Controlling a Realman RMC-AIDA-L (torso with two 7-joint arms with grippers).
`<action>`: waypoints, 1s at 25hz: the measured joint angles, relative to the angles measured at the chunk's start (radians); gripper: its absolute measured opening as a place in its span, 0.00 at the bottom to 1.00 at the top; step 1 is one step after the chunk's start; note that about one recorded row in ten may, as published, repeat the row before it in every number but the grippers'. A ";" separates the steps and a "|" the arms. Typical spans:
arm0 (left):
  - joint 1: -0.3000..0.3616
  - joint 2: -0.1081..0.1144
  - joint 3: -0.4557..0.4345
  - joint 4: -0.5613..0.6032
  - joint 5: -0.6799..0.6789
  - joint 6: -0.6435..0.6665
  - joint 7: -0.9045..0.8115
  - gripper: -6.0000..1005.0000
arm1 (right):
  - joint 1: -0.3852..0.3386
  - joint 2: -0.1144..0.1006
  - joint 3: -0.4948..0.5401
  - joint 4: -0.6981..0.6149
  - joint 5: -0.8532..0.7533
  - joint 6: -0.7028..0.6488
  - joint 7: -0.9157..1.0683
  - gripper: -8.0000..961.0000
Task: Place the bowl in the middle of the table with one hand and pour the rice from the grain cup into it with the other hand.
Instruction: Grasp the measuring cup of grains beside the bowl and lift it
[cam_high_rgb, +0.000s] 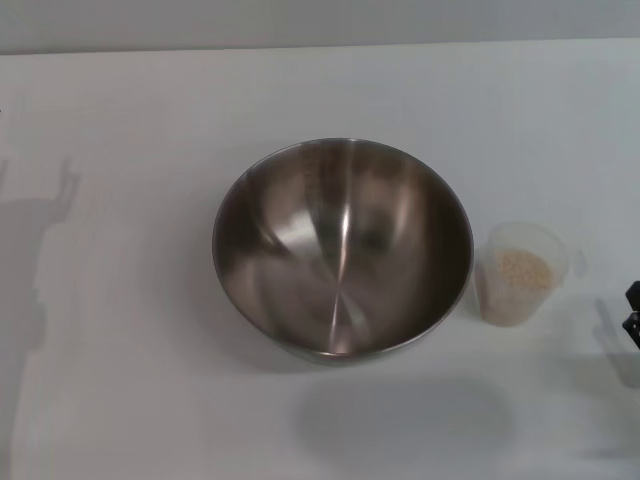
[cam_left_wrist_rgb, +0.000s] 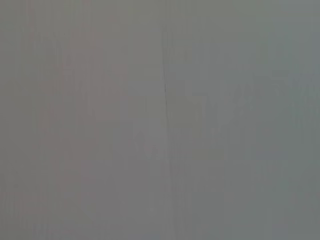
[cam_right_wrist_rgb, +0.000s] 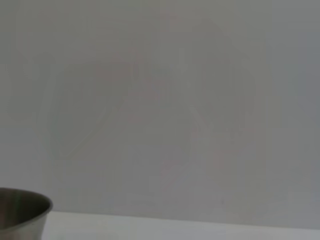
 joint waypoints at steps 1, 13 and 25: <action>0.000 0.000 0.000 0.000 0.000 0.001 0.000 0.79 | 0.005 0.000 0.000 0.000 0.000 0.010 0.000 0.86; -0.003 -0.001 0.001 0.001 0.000 0.005 -0.003 0.79 | 0.059 0.000 -0.028 0.003 0.000 0.090 0.002 0.86; -0.003 -0.002 0.001 -0.001 0.000 0.007 -0.004 0.79 | 0.085 0.000 -0.038 0.004 0.000 0.132 0.003 0.86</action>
